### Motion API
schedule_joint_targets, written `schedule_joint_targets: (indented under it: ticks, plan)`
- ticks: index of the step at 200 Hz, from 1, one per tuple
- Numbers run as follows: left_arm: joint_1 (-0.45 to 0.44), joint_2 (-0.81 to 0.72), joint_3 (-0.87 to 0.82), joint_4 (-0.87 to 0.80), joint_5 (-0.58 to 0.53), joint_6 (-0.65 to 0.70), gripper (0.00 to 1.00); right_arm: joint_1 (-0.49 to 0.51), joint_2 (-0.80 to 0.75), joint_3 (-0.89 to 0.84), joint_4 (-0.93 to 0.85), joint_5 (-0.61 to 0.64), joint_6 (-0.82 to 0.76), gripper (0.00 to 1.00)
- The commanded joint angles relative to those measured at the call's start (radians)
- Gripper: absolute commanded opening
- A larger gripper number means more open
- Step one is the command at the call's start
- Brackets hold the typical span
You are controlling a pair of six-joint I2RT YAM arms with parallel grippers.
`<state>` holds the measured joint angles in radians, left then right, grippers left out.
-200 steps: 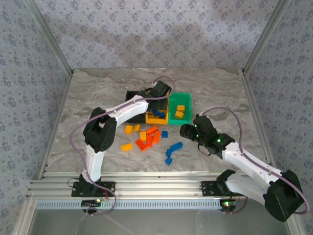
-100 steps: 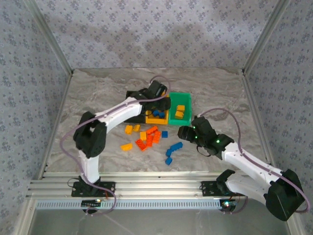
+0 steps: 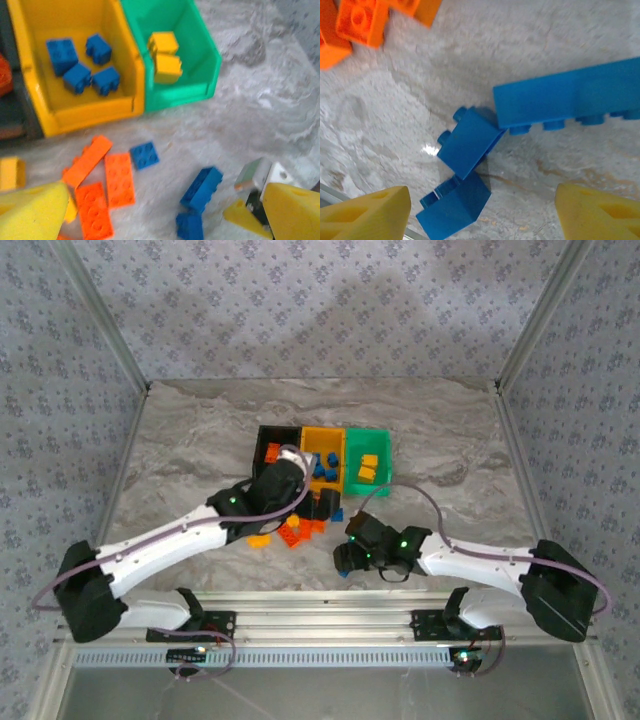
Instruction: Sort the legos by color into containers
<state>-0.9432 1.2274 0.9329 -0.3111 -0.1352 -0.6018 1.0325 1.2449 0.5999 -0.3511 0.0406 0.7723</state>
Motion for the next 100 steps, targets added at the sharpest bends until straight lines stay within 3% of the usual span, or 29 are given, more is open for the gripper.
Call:
schedule_joint_targets:
  ticks: [1,100]
  plan:
    - [-0.007,-0.102,-0.095,-0.014,-0.051,-0.068,1.00,0.042,0.037,0.052,-0.029,0.029,-0.025,0.78]
    - [-0.008,-0.267,-0.279,-0.088,-0.102,-0.154,1.00,0.093,0.189,0.123,-0.065,0.072,-0.045,0.68]
